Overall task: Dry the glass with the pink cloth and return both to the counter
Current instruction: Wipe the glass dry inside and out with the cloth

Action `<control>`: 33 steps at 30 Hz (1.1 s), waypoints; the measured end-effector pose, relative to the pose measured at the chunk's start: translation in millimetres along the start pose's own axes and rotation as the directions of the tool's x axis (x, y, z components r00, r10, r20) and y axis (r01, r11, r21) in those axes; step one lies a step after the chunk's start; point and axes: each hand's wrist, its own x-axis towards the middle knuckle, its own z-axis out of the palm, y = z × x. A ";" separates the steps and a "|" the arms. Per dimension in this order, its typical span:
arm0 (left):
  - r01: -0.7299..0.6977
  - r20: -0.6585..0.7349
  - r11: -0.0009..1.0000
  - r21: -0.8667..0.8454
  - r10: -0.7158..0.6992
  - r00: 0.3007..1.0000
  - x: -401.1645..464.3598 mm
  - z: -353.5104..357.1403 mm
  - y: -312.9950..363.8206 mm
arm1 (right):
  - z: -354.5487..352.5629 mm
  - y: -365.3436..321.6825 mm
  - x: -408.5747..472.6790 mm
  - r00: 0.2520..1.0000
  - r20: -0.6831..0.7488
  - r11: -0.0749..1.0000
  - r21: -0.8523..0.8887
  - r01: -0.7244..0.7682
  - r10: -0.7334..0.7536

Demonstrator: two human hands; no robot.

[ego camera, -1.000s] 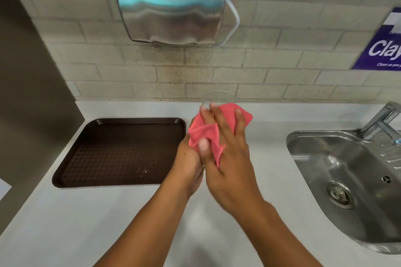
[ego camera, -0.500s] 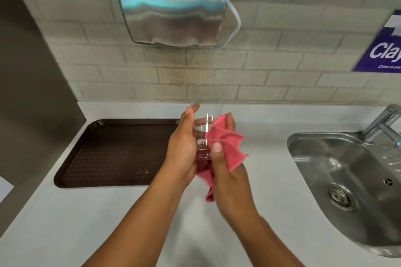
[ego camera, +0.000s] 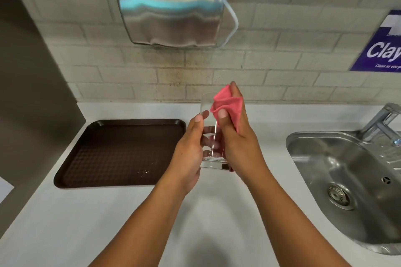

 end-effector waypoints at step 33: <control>-0.273 -0.068 0.856 0.438 0.334 0.940 30.6 -93.0 -19.5 | -39.8 68.6 -67.9 0.818 0.335 0.343 0.785 -0.517 0.468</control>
